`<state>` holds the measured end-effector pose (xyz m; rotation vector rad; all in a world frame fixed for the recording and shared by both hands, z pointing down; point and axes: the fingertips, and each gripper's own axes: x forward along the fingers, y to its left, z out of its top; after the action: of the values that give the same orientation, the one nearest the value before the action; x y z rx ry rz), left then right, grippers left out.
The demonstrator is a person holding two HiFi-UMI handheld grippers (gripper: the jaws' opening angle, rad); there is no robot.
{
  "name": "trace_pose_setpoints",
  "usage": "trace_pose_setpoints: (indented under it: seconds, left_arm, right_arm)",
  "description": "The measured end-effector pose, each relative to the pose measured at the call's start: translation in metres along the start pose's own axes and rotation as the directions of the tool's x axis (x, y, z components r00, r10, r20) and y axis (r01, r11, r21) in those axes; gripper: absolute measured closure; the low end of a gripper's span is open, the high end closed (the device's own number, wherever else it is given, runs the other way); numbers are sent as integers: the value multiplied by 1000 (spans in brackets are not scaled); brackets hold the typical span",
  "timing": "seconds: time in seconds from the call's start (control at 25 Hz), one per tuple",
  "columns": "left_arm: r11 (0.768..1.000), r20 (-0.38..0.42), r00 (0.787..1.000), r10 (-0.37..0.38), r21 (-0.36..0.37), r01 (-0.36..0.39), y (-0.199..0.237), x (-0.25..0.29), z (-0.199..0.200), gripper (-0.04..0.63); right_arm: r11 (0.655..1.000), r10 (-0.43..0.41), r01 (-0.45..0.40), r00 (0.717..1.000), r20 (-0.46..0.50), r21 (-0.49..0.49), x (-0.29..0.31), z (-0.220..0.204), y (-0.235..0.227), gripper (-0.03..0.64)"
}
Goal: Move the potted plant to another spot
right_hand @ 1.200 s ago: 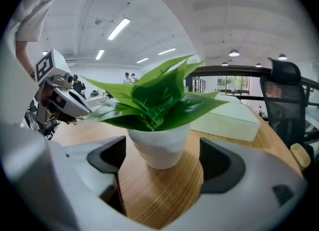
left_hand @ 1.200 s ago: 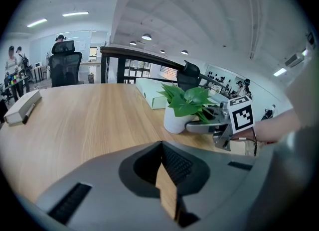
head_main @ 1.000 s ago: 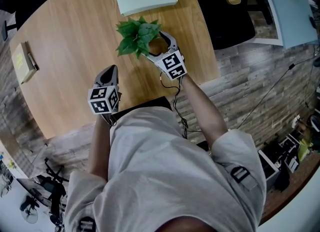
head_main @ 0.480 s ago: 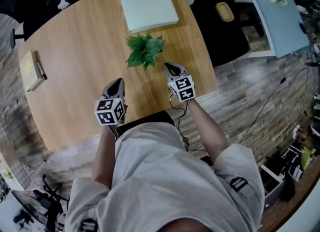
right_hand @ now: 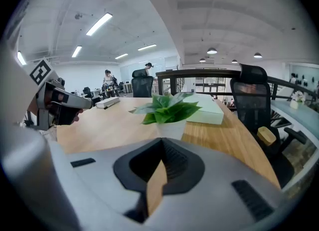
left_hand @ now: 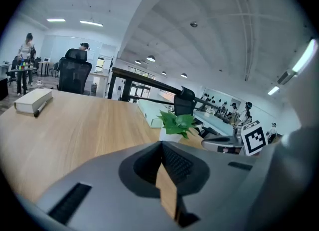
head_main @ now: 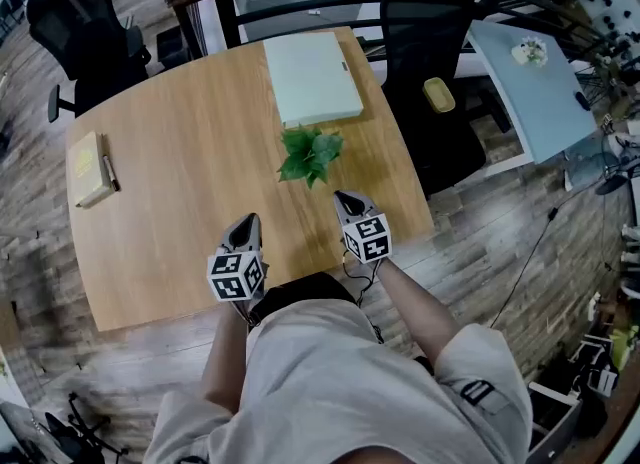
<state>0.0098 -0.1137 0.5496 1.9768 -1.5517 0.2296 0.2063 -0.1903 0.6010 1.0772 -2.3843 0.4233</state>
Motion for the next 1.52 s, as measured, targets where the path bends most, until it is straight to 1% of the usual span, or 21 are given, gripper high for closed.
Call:
trace_pose_setpoints:
  seconds: [0.12, 0.28, 0.56, 0.88, 1.0, 1.2, 1.4, 1.52]
  left_arm:
    - [999, 35, 999, 15, -39, -13, 2, -20, -3, 583]
    - [997, 65, 998, 11, -77, -6, -5, -38, -13, 583]
    - [998, 120, 992, 26, -68, -18, -20, -62, -10, 583]
    - [997, 183, 981, 71, -50, -63, -37, -67, 17, 583]
    - [997, 210, 975, 74, -26, -71, -50, -66, 30, 583]
    - [995, 255, 962, 96, -10, -97, -63, -71, 55, 583]
    - [993, 327, 940, 100, 33, -117, -75, -81, 96, 583]
    - [991, 369, 926, 83, 70, -117, -90, -89, 115, 583]
  right_arm:
    - [1000, 21, -21, 1000, 2, -1, -12, 4, 26, 614]
    - [999, 23, -22, 1000, 20, -35, -33, 12, 47, 614]
    - [997, 34, -31, 998, 60, -65, -60, 28, 64, 614]
    - [983, 136, -121, 985, 105, -135, -71, 58, 80, 614]
    - [976, 174, -152, 975, 138, -155, -74, 74, 83, 614]
    - [971, 189, -149, 958, 214, -189, -86, 109, 81, 614]
    - [966, 208, -140, 921, 329, -218, -107, 164, 81, 614]
    - [965, 213, -133, 900, 380, -225, -123, 185, 79, 614]
